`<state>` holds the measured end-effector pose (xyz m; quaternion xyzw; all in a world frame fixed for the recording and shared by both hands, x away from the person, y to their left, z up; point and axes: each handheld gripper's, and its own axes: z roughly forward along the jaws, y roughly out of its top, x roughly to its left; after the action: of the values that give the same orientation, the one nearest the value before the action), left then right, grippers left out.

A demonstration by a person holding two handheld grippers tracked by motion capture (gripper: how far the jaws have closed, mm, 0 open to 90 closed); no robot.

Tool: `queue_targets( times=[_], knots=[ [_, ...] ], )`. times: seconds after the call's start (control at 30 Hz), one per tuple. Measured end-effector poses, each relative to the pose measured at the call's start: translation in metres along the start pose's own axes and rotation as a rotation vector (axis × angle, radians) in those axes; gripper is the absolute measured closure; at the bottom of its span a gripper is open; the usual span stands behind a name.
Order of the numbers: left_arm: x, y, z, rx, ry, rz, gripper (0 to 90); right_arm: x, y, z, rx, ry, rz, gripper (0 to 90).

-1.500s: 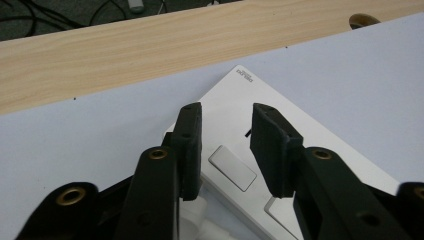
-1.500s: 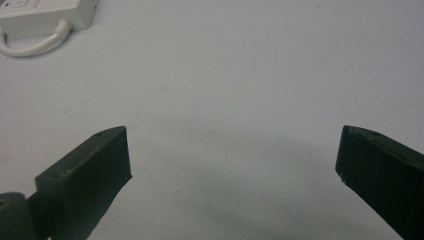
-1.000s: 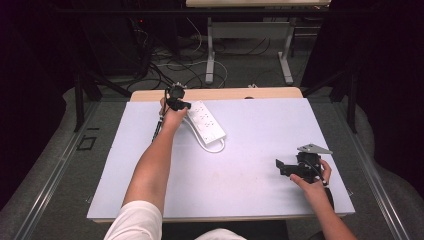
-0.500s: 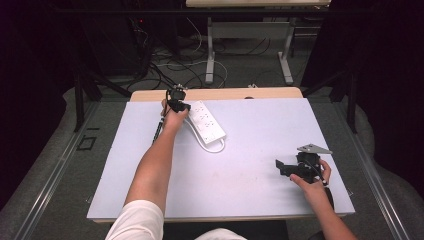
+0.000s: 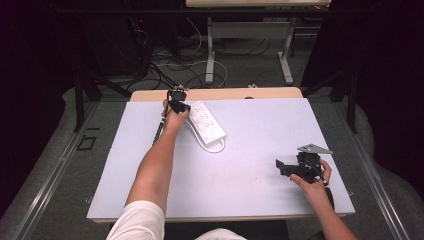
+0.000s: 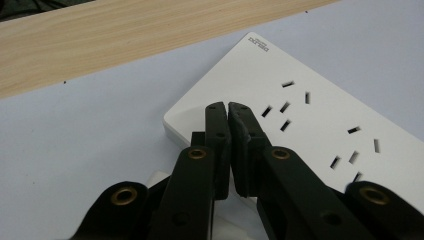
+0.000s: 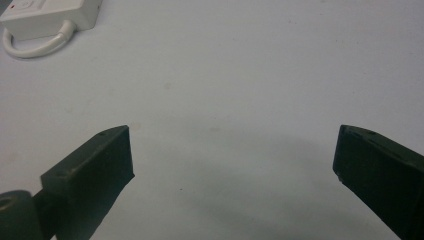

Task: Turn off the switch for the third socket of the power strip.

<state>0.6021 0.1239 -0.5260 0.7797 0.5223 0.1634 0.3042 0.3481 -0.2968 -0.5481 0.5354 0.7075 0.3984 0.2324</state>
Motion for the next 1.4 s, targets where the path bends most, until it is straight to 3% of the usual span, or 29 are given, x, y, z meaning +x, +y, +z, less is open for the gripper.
queue_targets(
  times=[0.1,0.37,0.5,0.7,0.87,1.17,1.4],
  knots=[
    [-0.001,-0.001,0.0,-0.002,-0.002,-0.021,87.1,0.0,0.0,0.0,-0.001,0.002,-0.002,2.2],
    [0.0,-0.004,0.001,-0.008,0.003,-0.001,90.0,0.0,0.0,0.0,0.0,0.004,-0.004,2.3],
    [0.005,-0.008,0.001,-0.038,-0.023,-0.031,89.9,0.0,0.0,0.0,0.0,0.004,-0.004,2.3],
    [0.004,-0.008,0.001,-0.034,-0.002,-0.017,89.8,0.001,0.0,0.001,0.001,0.005,-0.003,2.3],
    [0.004,-0.008,0.0,-0.03,0.007,-0.046,85.6,0.0,0.0,0.001,0.003,0.007,-0.001,2.3],
    [0.008,-0.01,-0.004,-0.005,0.023,-0.038,81.1,0.0,0.0,0.002,0.005,0.011,-0.001,2.3],
    [0.01,-0.01,-0.011,-0.023,0.033,-0.05,77.3,0.001,0.0,0.003,0.007,0.012,-0.003,2.3]
  ],
)
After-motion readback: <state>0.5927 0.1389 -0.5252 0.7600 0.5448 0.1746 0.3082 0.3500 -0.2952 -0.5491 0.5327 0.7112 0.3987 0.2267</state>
